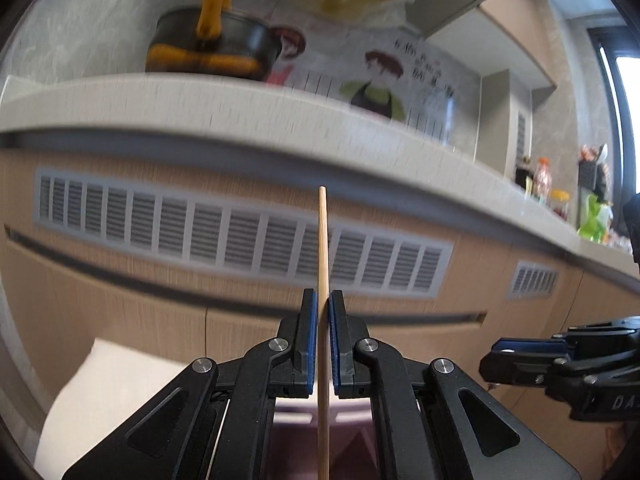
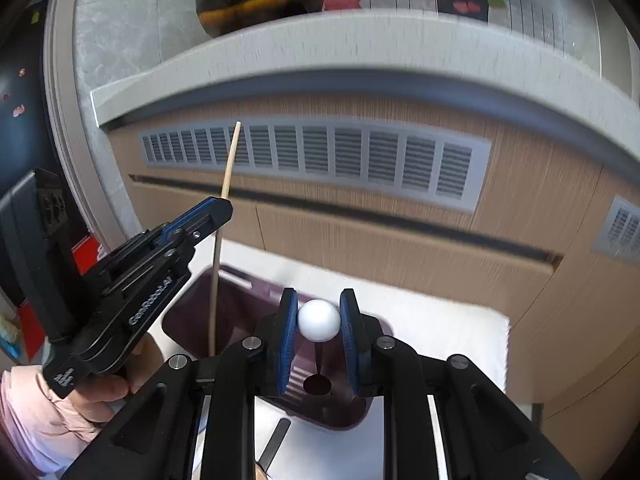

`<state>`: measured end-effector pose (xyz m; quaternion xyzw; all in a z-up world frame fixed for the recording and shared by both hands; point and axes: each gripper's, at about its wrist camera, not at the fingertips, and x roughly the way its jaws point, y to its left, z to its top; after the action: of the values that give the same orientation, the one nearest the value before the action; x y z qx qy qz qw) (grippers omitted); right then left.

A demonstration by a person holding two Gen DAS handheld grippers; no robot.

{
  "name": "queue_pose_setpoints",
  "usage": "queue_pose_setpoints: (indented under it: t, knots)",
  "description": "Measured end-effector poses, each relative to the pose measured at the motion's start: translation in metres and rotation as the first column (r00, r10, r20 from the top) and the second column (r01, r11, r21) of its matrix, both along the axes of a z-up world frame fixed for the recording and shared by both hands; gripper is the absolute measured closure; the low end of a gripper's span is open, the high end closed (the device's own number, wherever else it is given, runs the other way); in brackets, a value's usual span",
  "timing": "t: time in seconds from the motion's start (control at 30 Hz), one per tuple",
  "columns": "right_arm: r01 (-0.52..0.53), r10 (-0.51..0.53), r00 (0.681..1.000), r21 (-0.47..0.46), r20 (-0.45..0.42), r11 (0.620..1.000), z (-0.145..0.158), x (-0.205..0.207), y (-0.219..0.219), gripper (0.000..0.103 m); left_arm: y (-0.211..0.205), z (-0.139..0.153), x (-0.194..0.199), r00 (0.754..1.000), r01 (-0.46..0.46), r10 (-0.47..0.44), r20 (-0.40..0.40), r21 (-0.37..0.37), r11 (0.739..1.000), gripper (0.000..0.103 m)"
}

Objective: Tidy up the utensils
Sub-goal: 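Lift both held utensils into the maroon caddy and open both tools, then grasp the light wooden spoon by its handle with the right tool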

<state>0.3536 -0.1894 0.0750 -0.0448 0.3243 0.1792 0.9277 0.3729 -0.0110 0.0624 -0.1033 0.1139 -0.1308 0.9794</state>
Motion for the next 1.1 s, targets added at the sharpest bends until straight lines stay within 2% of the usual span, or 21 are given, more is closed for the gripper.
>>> queue_pose_setpoints:
  t: [0.13, 0.27, 0.3, 0.37, 0.4, 0.43, 0.5, 0.53, 0.6, 0.63, 0.7, 0.8, 0.87, 0.93, 1.0, 1.1]
  knots:
    - [-0.004, 0.004, 0.999, -0.011, -0.042, 1.0, -0.024, 0.0, 0.001, 0.083, -0.005, -0.021, -0.007, 0.998, 0.022, -0.02, -0.054, 0.043, 0.999, 0.097]
    - [0.002, -0.003, 0.999, -0.02, -0.05, 1.0, -0.035, -0.007, 0.0, 0.08, -0.007, -0.041, -0.009, 0.987, 0.062, -0.057, -0.152, 0.033, 0.998, 0.096]
    - [0.008, -0.009, 0.999, -0.026, -0.042, 1.0, -0.034, -0.009, 0.0, 0.075, -0.007, -0.042, -0.011, 0.986, 0.062, -0.056, -0.159, 0.032, 0.998, 0.096]
    - [0.02, -0.02, 1.0, -0.029, -0.005, 0.999, -0.029, -0.019, 0.0, 0.056, -0.005, -0.04, -0.015, 0.983, 0.056, -0.051, -0.177, 0.023, 0.998, 0.095]
    - [0.034, -0.033, 0.999, -0.031, 0.026, 0.999, -0.024, -0.026, -0.001, 0.039, -0.002, -0.037, -0.019, 0.982, 0.054, -0.051, -0.184, 0.01, 0.999, 0.092]
    - [0.047, -0.045, 0.997, -0.034, 0.057, 0.998, -0.019, -0.032, -0.003, 0.027, 0.0, -0.033, -0.022, 0.981, 0.05, -0.049, -0.19, 0.003, 0.999, 0.089]
    - [0.084, -0.077, 0.987, -0.044, 0.142, 0.995, -0.006, -0.051, -0.006, 0.017, 0.008, -0.022, -0.033, 0.979, 0.031, -0.032, -0.199, -0.01, 0.999, 0.077]
    - [0.094, -0.085, 0.983, -0.049, 0.165, 0.994, -0.003, -0.056, -0.007, 0.012, 0.011, -0.015, -0.04, 0.978, 0.014, -0.015, -0.207, -0.005, 1.0, 0.073]
    - [0.114, -0.099, 0.974, -0.064, 0.204, 0.991, 0.004, -0.071, -0.009, 0.003, 0.019, -0.006, -0.051, 0.975, -0.012, 0.013, -0.22, 0.008, 1.0, 0.057]
    - [0.12, -0.101, 0.971, -0.075, 0.216, 0.99, 0.004, -0.078, -0.01, 0.0, 0.022, -0.004, -0.057, 0.972, -0.023, 0.026, -0.233, 0.018, 1.0, 0.053]
    - [0.122, -0.096, 0.97, -0.105, 0.224, 0.987, 0.002, -0.089, -0.009, 0.0, 0.028, -0.001, -0.072, 0.965, -0.025, 0.033, -0.258, 0.034, 0.999, 0.046]
    - [0.081, -0.05, 0.982, -0.173, 0.18, 0.982, -0.011, -0.101, -0.007, 0.0, 0.031, -0.006, -0.09, 0.952, -0.015, 0.033, -0.303, 0.064, 0.998, 0.037]
    - [-0.002, 0.018, 0.997, -0.193, 0.079, 0.981, -0.029, -0.107, -0.003, 0.0, 0.032, -0.015, -0.102, 0.941, 0.01, 0.017, -0.339, 0.077, 0.997, 0.034]
    - [-0.058, 0.058, 0.998, -0.206, -0.005, 0.977, -0.046, -0.113, 0.002, 0.0, 0.032, -0.027, -0.112, 0.922, 0.039, -0.004, -0.386, 0.083, 0.996, 0.033]
    - [-0.071, 0.06, 0.997, -0.247, -0.05, 0.966, -0.061, -0.119, 0.008, 0.0, 0.033, -0.04, -0.12, 0.902, 0.064, -0.022, -0.43, 0.083, 0.994, 0.033]
    - [-0.09, 0.074, 0.995, -0.279, -0.066, 0.956, -0.081, -0.13, 0.009, 0.0, 0.033, -0.061, -0.133, 0.871, 0.08, -0.025, -0.491, 0.093, 0.992, 0.033]
